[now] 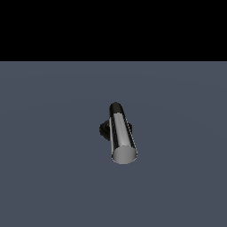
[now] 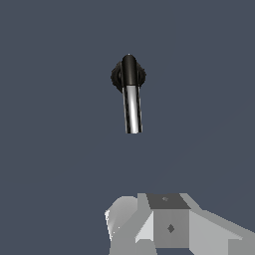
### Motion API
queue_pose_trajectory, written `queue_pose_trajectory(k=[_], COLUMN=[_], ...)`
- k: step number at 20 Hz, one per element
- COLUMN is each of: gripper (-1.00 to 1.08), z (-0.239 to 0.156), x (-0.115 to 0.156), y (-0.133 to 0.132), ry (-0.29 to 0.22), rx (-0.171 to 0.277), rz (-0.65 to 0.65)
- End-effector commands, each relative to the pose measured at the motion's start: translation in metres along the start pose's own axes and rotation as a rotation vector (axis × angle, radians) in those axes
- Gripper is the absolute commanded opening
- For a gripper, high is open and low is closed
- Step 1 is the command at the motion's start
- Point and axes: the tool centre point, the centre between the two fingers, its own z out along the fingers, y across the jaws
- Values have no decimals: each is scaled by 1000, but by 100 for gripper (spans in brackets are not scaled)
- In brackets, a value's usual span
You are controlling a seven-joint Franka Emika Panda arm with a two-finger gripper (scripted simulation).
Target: Turn on the faucet by rotating a designated handle.
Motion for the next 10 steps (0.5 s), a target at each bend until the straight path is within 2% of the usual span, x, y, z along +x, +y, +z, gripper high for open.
queue_pose_trajectory(k=[1,10], gripper=[-100,-100], z=[10,71], x=[1,5], y=[-1,-8], ry=[0,0], rx=[1,5], rz=[-4,-31])
